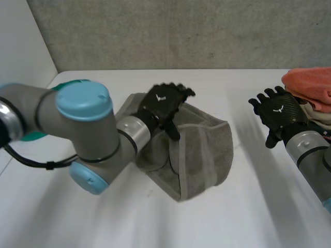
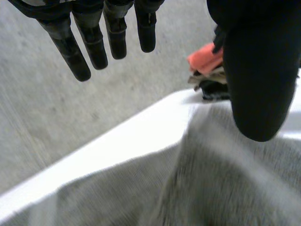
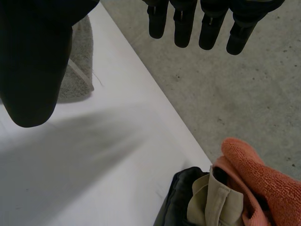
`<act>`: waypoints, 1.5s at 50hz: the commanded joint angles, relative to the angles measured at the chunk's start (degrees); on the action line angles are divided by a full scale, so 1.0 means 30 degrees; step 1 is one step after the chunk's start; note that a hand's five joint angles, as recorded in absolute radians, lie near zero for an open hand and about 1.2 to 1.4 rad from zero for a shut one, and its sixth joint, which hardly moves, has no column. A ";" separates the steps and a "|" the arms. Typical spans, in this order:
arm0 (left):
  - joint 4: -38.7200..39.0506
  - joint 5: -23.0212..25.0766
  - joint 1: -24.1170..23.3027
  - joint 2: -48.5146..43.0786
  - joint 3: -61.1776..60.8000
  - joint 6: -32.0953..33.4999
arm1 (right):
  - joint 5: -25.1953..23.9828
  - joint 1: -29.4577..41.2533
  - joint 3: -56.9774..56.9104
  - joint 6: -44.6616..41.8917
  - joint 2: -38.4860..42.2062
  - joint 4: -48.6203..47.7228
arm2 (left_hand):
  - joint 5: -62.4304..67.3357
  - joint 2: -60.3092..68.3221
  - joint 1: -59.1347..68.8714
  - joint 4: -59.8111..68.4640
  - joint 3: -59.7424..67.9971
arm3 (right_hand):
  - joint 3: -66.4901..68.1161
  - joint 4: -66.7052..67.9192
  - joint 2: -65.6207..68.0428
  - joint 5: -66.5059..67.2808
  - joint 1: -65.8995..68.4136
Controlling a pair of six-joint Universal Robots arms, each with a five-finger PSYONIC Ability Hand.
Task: Fold the laundry.
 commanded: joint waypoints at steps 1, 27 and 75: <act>-0.0279 -0.0932 0.1173 0.2964 -0.1705 0.0337 | 0.0810 0.0264 -0.0305 0.1308 -0.0187 0.1307 | 0.0128 -0.0155 0.0176 -0.0005 -0.0141 | -0.0549 -0.0581 -0.0645 -0.0797 -0.0944; 0.0830 0.0907 0.6065 0.2060 -0.8417 0.4938 | 0.2597 0.7178 -0.6194 0.7003 0.4349 0.4950 | 0.3990 0.3707 0.4038 0.3857 0.3721 | 0.0374 0.0342 0.0278 0.0126 -0.0021; 0.1334 -0.1024 0.6683 0.8004 -0.5953 0.4996 | 0.0520 0.1293 -0.8717 -0.0873 -0.1974 1.2666 | 2.1427 2.1144 2.1475 2.1294 2.1158 | 2.2785 2.2753 2.2689 2.2537 2.2389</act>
